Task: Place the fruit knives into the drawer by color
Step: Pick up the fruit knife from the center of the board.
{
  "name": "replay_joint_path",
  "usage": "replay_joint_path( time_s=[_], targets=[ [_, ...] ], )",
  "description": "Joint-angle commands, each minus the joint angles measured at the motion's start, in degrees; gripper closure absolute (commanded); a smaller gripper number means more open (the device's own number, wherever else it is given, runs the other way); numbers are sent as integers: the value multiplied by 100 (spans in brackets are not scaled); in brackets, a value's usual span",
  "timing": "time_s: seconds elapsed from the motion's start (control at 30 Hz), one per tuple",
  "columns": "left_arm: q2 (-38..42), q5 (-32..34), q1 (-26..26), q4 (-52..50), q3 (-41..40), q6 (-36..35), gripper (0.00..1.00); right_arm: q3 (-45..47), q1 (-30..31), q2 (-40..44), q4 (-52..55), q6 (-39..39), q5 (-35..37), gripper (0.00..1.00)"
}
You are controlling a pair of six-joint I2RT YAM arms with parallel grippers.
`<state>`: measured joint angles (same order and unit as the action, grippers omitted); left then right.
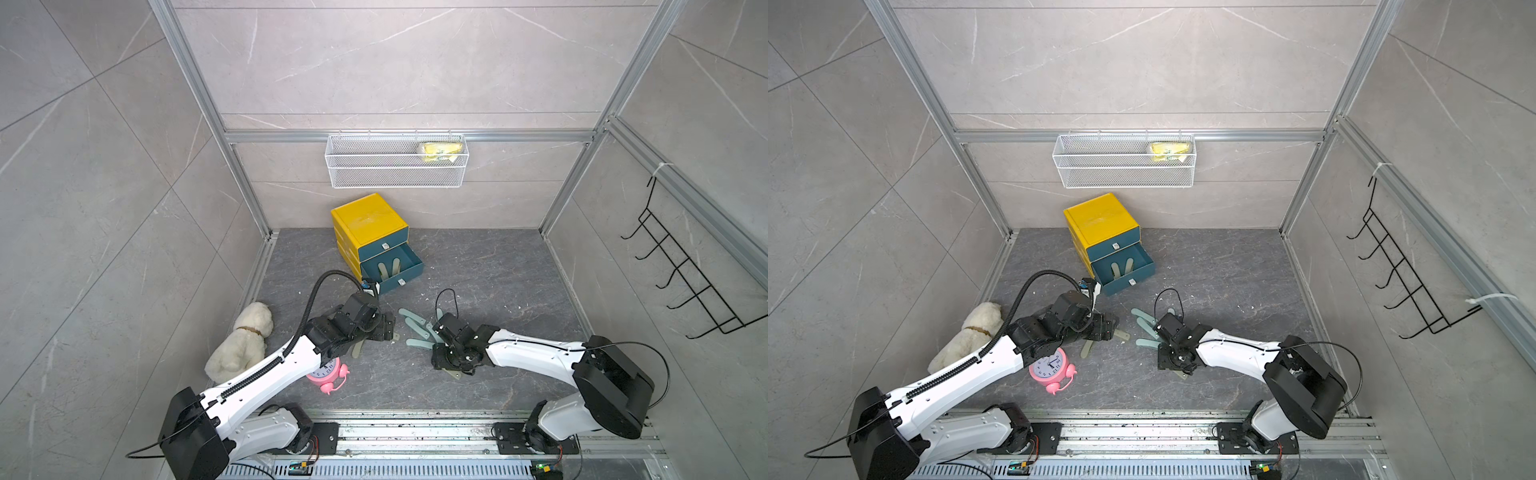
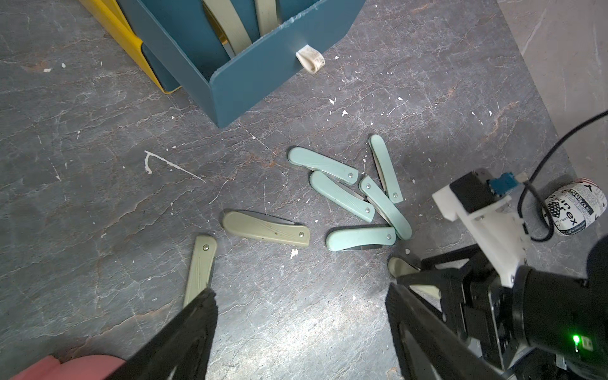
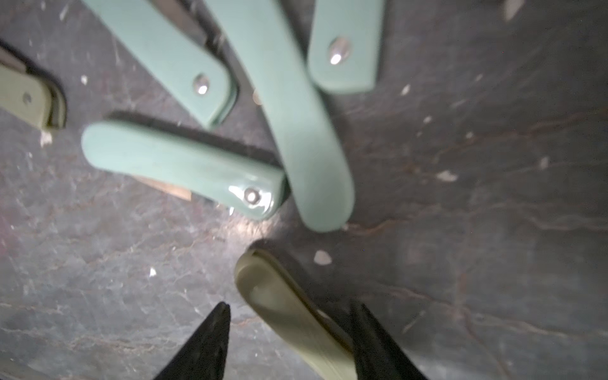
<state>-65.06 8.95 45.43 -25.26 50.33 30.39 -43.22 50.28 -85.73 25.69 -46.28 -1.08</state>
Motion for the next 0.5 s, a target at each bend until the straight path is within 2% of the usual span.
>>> replay_joint_path(
  time_s=[0.0,0.27,0.47],
  targets=[
    [139,92,-8,56,-40,96,16,-151,439,-179,635,-52,331,42],
    [217,110,-7,35,-42,96,16,-776,995,-902,1491,-148,1372,62],
    [292,195,-9,-85,-25,29,15,-829,1019,-1244,1503,-302,1528,75]
  ],
)
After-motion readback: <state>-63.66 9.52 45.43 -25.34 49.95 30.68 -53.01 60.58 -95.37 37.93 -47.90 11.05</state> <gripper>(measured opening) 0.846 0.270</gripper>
